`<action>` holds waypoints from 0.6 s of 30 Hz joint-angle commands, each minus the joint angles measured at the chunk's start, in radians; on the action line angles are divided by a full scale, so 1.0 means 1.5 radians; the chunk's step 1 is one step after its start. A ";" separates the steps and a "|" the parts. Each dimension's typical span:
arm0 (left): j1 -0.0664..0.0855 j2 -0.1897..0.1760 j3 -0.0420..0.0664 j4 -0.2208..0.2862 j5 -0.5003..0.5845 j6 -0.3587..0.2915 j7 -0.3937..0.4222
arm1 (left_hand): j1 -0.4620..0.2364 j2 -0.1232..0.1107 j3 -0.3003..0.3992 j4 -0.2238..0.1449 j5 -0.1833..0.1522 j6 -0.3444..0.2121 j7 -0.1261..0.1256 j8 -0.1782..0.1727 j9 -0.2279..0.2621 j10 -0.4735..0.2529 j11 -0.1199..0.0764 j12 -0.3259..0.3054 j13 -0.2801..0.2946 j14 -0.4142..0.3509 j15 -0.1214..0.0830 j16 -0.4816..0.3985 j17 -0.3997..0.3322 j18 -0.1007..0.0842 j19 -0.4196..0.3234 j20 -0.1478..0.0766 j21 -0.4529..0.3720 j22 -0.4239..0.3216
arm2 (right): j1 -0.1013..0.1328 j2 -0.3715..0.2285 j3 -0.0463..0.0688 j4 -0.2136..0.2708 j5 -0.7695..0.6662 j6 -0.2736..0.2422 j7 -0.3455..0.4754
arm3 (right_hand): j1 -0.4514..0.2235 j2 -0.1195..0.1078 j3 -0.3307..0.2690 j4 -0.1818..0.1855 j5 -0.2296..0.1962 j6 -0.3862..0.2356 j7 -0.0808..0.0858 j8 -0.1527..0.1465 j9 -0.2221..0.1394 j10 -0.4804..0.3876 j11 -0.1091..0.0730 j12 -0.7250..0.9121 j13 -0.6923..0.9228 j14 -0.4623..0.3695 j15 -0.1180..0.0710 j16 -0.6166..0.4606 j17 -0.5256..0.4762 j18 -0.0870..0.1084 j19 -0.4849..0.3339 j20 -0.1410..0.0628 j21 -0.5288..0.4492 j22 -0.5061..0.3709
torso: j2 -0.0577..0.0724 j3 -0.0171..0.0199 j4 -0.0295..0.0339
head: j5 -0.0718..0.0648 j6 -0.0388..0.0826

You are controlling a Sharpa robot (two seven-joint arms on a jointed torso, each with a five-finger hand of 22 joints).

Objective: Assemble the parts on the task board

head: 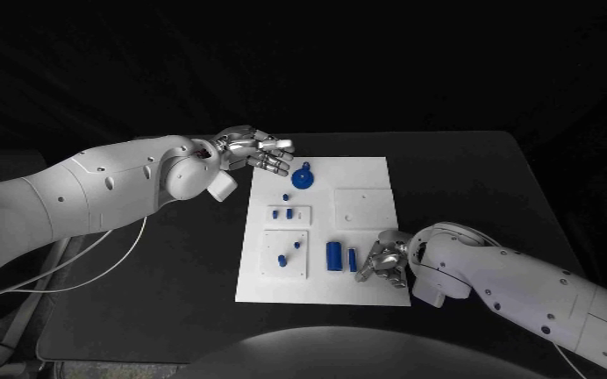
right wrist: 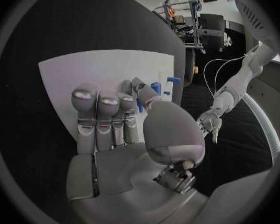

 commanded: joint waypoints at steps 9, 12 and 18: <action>0.000 0.002 0.000 -0.003 -0.023 0.016 0.000 | 0.014 0.003 0.003 -0.020 -0.003 0.000 0.000 -0.002 0.000 -0.005 0.000 0.000 0.000 -0.001 0.004 0.002 0.000 -0.007 -0.003 0.002 -0.001 0.000 | -0.006 -0.006 -0.006 -0.006 0.024 0.032 -0.003 | 0.024 -0.021 -0.014 0.008 0.009 0.005 0.004 -0.006 -0.087 -0.001 0.002 0.003 0.002 0.000 0.003 0.006 0.007 -0.003 -0.003 0.005 0.007 0.062 | 0.001 0.0005 -0.0001 | 0.000 -0.001; 0.000 0.002 0.000 -0.003 -0.025 0.016 -0.001 | 0.014 0.004 0.003 -0.024 -0.003 0.000 0.000 -0.002 0.000 -0.005 0.000 0.000 0.000 -0.001 0.004 0.002 0.000 -0.007 -0.003 0.002 -0.001 0.000 | -0.006 -0.008 -0.006 -0.004 0.027 0.022 0.002 | 0.023 -0.023 -0.025 0.026 0.003 0.004 0.003 -0.006 -0.089 0.000 0.002 0.004 0.002 0.000 0.002 0.005 0.008 -0.003 -0.003 0.004 0.007 0.061 | 0.001 0.0006 0.0002 | 0.000 -0.001; 0.000 0.002 0.000 -0.003 -0.025 0.015 -0.001 | 0.013 0.004 0.003 -0.025 -0.003 0.000 0.000 -0.002 0.000 -0.005 0.000 0.000 0.000 -0.001 0.004 0.002 0.000 -0.007 -0.003 0.002 -0.001 0.000 | -0.006 -0.011 -0.006 -0.003 0.038 -0.007 0.016 | -0.004 -0.026 -0.075 0.119 -0.016 -0.002 -0.001 -0.004 -0.087 0.003 -0.001 0.004 0.001 0.001 0.000 0.005 0.009 -0.004 0.000 0.002 0.005 0.061 | 0.000 0.0004 -0.0005 | 0.001 -0.001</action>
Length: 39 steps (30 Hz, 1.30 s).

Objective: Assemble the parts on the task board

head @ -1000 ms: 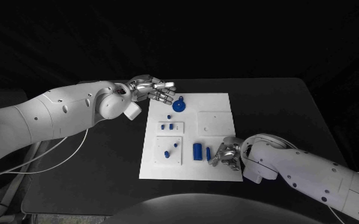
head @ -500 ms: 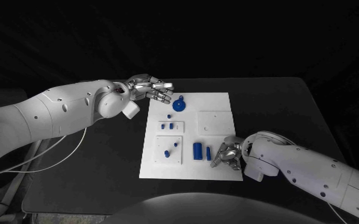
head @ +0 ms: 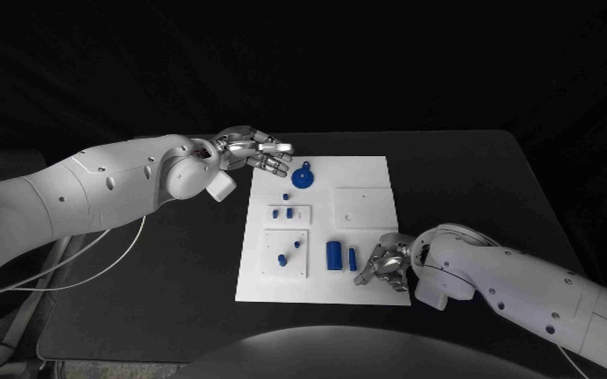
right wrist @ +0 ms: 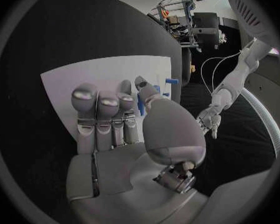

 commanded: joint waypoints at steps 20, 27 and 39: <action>0.000 0.000 0.000 0.002 -0.006 0.012 0.001 | 0.001 0.002 -0.001 -0.004 -0.003 0.000 0.000 -0.002 0.000 -0.005 0.000 0.000 0.000 -0.001 0.004 0.002 0.000 -0.007 -0.002 0.002 -0.001 0.000 | -0.004 -0.007 -0.003 -0.010 -0.011 -0.034 0.016 | -0.018 0.002 -0.069 0.124 -0.100 -0.008 0.002 0.000 -0.071 0.005 0.000 0.005 0.003 0.002 -0.001 0.000 0.003 -0.003 0.005 -0.001 0.001 0.061 | 0.000 -0.0009 0.0002 | 0.002 0.003; 0.000 0.000 0.000 0.002 -0.006 0.013 0.002 | 0.000 0.003 -0.001 -0.005 -0.003 -0.001 0.000 -0.002 0.000 -0.005 0.000 0.000 0.000 -0.001 0.004 0.002 0.000 -0.007 -0.002 0.002 -0.001 0.000 | -0.004 -0.004 -0.003 -0.012 -0.030 -0.040 0.006 | -0.020 0.060 -0.057 0.115 -0.102 -0.009 -0.001 -0.001 -0.071 0.006 -0.002 0.005 0.003 0.002 -0.002 0.000 0.003 -0.003 0.006 -0.002 0.003 0.062 | 0.000 -0.0009 0.0003 | 0.002 0.002; 0.000 -0.001 0.000 0.002 -0.006 0.013 0.001 | -0.002 0.003 -0.001 -0.004 -0.003 0.000 0.000 -0.002 0.000 -0.005 0.000 0.000 0.000 -0.001 0.004 0.002 0.000 -0.007 -0.002 0.002 -0.001 0.000 | -0.004 -0.002 -0.003 -0.013 -0.036 -0.039 0.001 | -0.041 0.062 0.062 0.062 -0.102 -0.007 -0.005 0.000 -0.085 0.008 -0.006 0.001 0.007 0.003 -0.006 -0.002 0.005 -0.007 0.007 -0.007 0.004 0.062 | 0.000 -0.0009 0.0002 | 0.001 0.001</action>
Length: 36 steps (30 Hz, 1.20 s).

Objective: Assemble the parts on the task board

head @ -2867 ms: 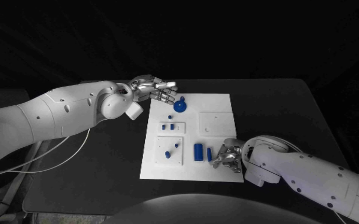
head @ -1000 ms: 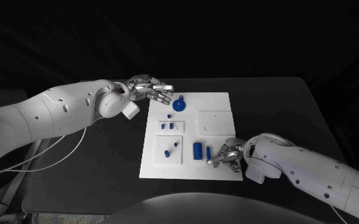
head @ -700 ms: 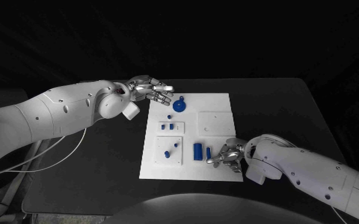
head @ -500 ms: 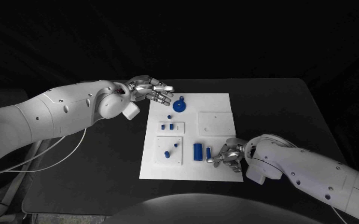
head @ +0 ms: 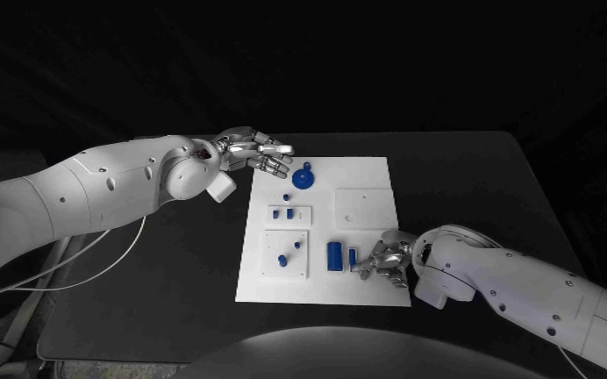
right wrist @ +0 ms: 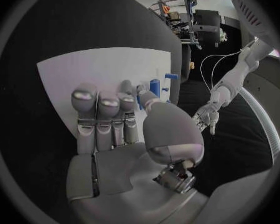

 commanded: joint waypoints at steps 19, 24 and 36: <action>0.000 0.005 0.000 0.004 0.004 -0.001 0.020 | -0.002 0.002 0.001 -0.003 -0.003 0.000 0.000 -0.002 0.000 -0.005 0.000 0.000 0.000 -0.001 0.004 0.002 0.000 -0.006 -0.002 0.002 -0.001 0.000 | -0.002 -0.032 0.026 0.017 0.040 0.013 0.035 | -0.002 -0.078 -0.192 0.093 0.000 -0.036 0.015 -0.003 -0.077 -0.009 0.011 -0.015 -0.004 -0.002 0.002 -0.016 -0.004 0.001 -0.002 0.004 -0.019 0.058 | -0.002 0.0002 -0.0018 | -0.006 0.020; 0.000 0.005 0.000 0.005 0.018 -0.026 0.035 | -0.001 0.003 0.002 -0.003 -0.003 0.004 -0.001 -0.001 0.000 -0.003 -0.001 0.001 0.000 0.001 0.003 0.002 0.000 -0.006 -0.001 0.002 0.000 0.000 | 0.012 -0.039 0.048 0.008 0.082 -0.005 0.082 | 0.001 -0.066 -0.216 0.078 0.001 -0.071 0.025 -0.003 -0.077 -0.017 0.017 -0.024 -0.015 -0.005 0.006 -0.028 -0.013 0.005 -0.006 0.009 -0.043 0.053 | -0.003 0.0005 -0.0014 | -0.010 0.039; 0.007 0.024 0.002 -0.042 0.075 -0.148 0.135 | 0.019 0.021 0.019 -0.018 0.015 0.042 -0.009 0.001 0.001 0.021 -0.008 0.001 0.000 0.015 -0.002 0.002 0.000 0.000 0.010 0.002 0.001 0.001 | 0.092 -0.001 0.071 -0.146 0.275 -0.116 0.298 | 0.023 0.020 -0.267 0.034 -0.003 -0.078 0.032 -0.003 -0.076 -0.074 0.027 -0.190 -0.172 -0.040 0.019 -0.221 -0.153 0.014 -0.051 0.022 -0.368 -0.093 | -0.021 -0.0057 -0.0039 | -0.028 0.146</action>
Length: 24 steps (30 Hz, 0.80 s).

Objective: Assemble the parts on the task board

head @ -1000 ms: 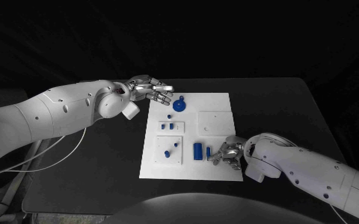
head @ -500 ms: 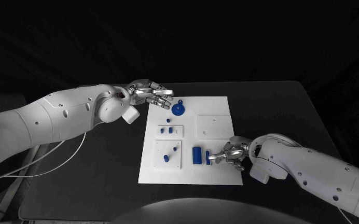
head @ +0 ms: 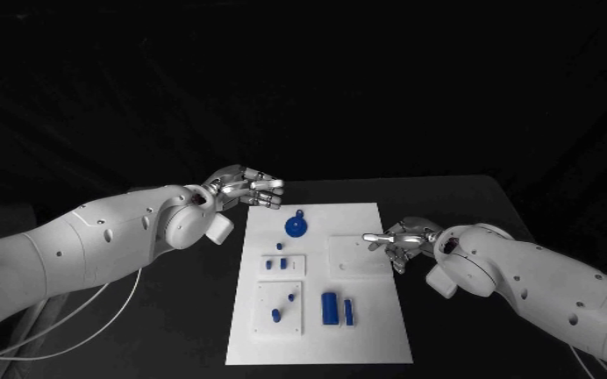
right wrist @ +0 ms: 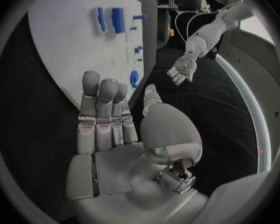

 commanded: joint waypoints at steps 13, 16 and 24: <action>0.020 0.099 0.004 -0.179 0.095 -0.116 0.064 | -0.009 -0.005 0.003 0.000 0.008 -0.043 -0.036 -0.003 -0.003 -0.041 -0.033 -0.001 0.000 -0.030 -0.010 0.000 0.000 0.029 0.014 0.021 0.001 0.001 | 0.079 0.099 0.035 -0.244 0.272 -0.063 0.282 | 0.053 0.037 0.017 -0.071 0.008 -0.169 0.058 0.000 -0.058 -0.149 0.109 -0.389 -0.569 -0.232 0.143 -0.362 -0.560 0.028 -0.296 0.163 -0.127 -0.636 | -0.027 -0.0034 -0.0091 | 0.005 0.101; 0.021 0.112 0.005 -0.197 0.100 -0.124 0.061 | -0.015 -0.012 0.006 0.001 0.010 -0.088 -0.035 -0.005 -0.006 -0.120 -0.031 -0.004 -0.004 -0.058 -0.007 -0.001 -0.001 0.040 -0.003 0.035 -0.002 -0.001 | 0.081 0.100 0.038 -0.245 0.280 -0.063 0.299 | 0.052 0.037 0.020 -0.074 0.006 -0.195 0.058 -0.003 -0.059 -0.178 0.118 -0.400 -0.569 -0.266 0.155 -0.375 -0.576 0.028 -0.311 0.174 -0.129 -0.705 | -0.028 -0.0012 -0.0081 | 0.007 0.109; 0.018 0.113 0.006 -0.195 0.081 -0.114 0.052 | -0.327 -0.047 0.068 0.033 -0.048 -0.640 -0.110 -0.044 -0.044 -0.696 -0.106 -0.040 -0.039 -0.716 -0.099 -0.041 -0.042 -0.062 -0.688 -0.094 -0.046 -0.046 | 0.082 0.097 0.035 -0.236 0.254 -0.069 0.266 | -0.229 -0.028 0.106 -0.034 -0.034 -0.754 -0.046 -0.040 -0.097 -0.841 0.011 -0.442 -0.607 -0.954 0.051 -0.421 -0.619 -0.043 -0.935 0.067 -0.179 -0.806 | -0.031 -0.0034 -0.0049 | 0.006 0.104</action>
